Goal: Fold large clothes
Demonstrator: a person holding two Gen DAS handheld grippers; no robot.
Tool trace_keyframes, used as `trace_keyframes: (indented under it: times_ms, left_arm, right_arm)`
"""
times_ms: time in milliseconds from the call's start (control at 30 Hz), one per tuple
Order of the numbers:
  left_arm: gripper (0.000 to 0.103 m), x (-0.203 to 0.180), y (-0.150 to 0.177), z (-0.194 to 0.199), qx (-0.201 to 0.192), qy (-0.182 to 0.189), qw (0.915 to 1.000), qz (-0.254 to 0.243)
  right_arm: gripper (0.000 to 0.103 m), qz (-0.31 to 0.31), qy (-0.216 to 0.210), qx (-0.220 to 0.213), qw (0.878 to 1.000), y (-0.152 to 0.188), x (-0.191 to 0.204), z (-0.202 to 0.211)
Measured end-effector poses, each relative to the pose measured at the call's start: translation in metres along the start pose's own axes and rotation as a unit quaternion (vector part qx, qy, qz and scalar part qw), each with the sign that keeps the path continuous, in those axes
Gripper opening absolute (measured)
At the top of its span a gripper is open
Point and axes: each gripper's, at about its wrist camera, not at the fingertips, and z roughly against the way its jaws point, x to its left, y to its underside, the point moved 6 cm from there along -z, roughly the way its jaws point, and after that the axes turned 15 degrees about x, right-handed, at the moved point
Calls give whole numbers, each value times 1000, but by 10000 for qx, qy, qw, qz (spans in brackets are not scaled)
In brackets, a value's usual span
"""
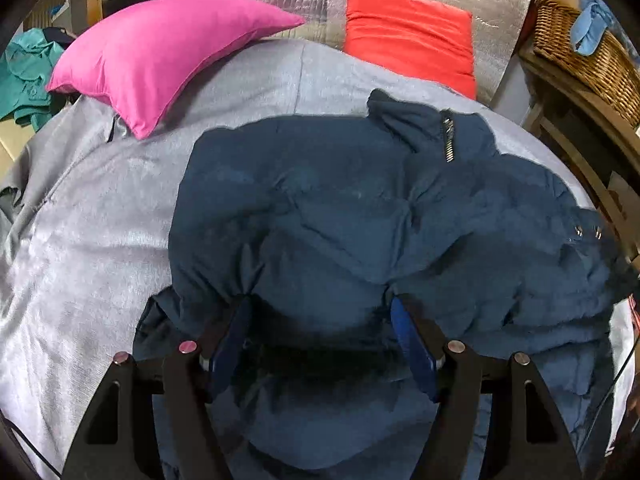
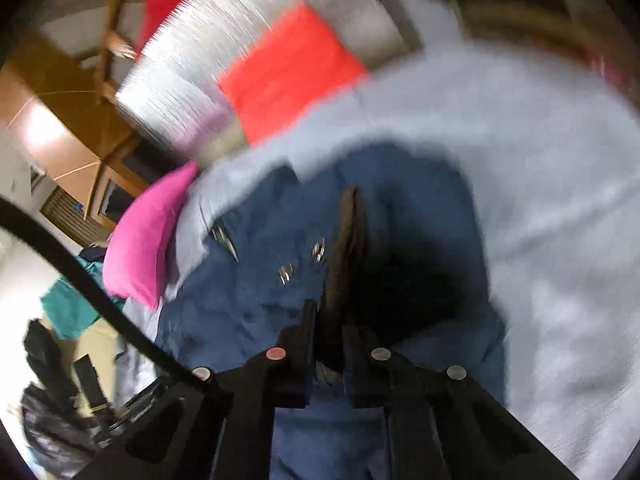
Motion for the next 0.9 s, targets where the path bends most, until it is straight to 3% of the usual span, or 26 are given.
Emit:
trace_keyframes:
  times_ms: [67, 133, 233, 333, 433, 533, 567, 600, 667, 733, 800, 900]
  left_arm:
    - [72, -5, -1, 8, -123, 177, 9998, -19]
    - [72, -13, -1, 12, -173, 309, 9993, -88]
    - [73, -25, 3, 3, -59, 117, 9992, -378]
    - [73, -31, 6, -3, 34, -200, 9978, -631]
    - [73, -27, 5, 5, 4, -56, 9985, -548]
    - [73, -18, 3, 19, -196, 133, 9993, -296]
    - [73, -15, 0, 23, -263, 186, 9992, -229]
    - [73, -12, -2, 27, -340, 248, 9990, -151]
    - [73, -8, -4, 31, -470, 321, 9984, 0]
    - [73, -8, -5, 29, -521, 265, 9983, 81]
    - [73, -10, -8, 24, -518, 147, 9985, 53]
    - [73, -19, -9, 14, -454, -144, 9988, -121]
  right_arm:
    - [10, 164, 285, -459, 9984, -6, 2, 22]
    - [10, 172, 520, -539, 9970, -4, -3, 24]
    - [10, -140, 1005, -22, 9948, -4, -34, -10]
    - [10, -489, 828, 378, 9946, -4, -47, -35]
    - [14, -453, 810, 380, 9950, -6, -43, -19]
    - [44, -604, 994, 178, 9931, -9, -37, -3]
    - [56, -580, 1078, -115, 9924, -11, -33, 11]
    - [59, -518, 1105, -333, 9920, -10, -27, 21]
    - [59, -180, 959, -629, 9932, -10, -6, 31]
    - [59, 248, 600, -613, 9960, -2, 19, 31]
    - [46, 771, 220, -292, 9963, 7, 50, 13]
    - [38, 1062, 69, 211, 9941, 16, 72, -23]
